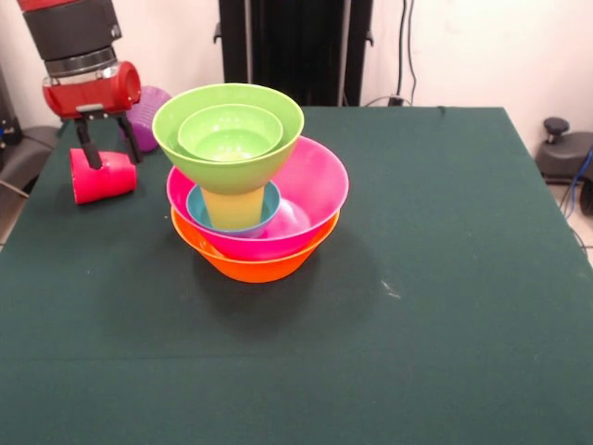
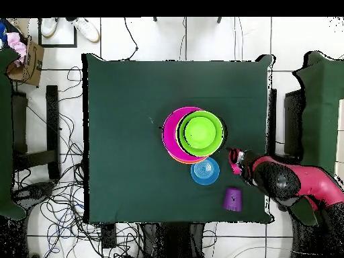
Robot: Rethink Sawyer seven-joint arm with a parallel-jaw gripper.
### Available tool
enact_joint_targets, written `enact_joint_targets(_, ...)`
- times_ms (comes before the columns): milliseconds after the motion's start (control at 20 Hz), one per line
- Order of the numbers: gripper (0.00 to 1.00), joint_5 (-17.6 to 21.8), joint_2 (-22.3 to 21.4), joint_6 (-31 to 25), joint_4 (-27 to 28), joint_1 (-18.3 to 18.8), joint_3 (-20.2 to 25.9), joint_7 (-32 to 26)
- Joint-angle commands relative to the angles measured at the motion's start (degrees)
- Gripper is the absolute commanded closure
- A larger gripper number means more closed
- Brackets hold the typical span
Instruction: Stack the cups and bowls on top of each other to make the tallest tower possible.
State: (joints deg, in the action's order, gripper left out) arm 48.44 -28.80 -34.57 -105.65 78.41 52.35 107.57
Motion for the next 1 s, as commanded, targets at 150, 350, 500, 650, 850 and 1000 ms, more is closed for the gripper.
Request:
enact_joint_targets(150, 0.00, 2.52, -1.09, -4.10, 1.16, 0.67, 0.60, -19.71)
enact_joint_targets(350, 0.00, 1.62, -1.56, -6.06, 1.95, 2.48, 1.64, -22.55)
enact_joint_targets(500, 0.00, 1.71, -1.63, -6.88, 1.75, 3.38, 1.86, -23.63)
enact_joint_targets(650, 0.00, 2.48, -1.24, -6.68, 1.35, 3.85, 1.39, -24.09)
enact_joint_targets(850, 0.00, 3.87, 0.18, -5.88, 2.14, 4.14, 0.34, -25.07)
enact_joint_targets(1000, 0.00, 4.54, 1.73, -5.26, 2.71, 4.15, -0.38, -25.46)
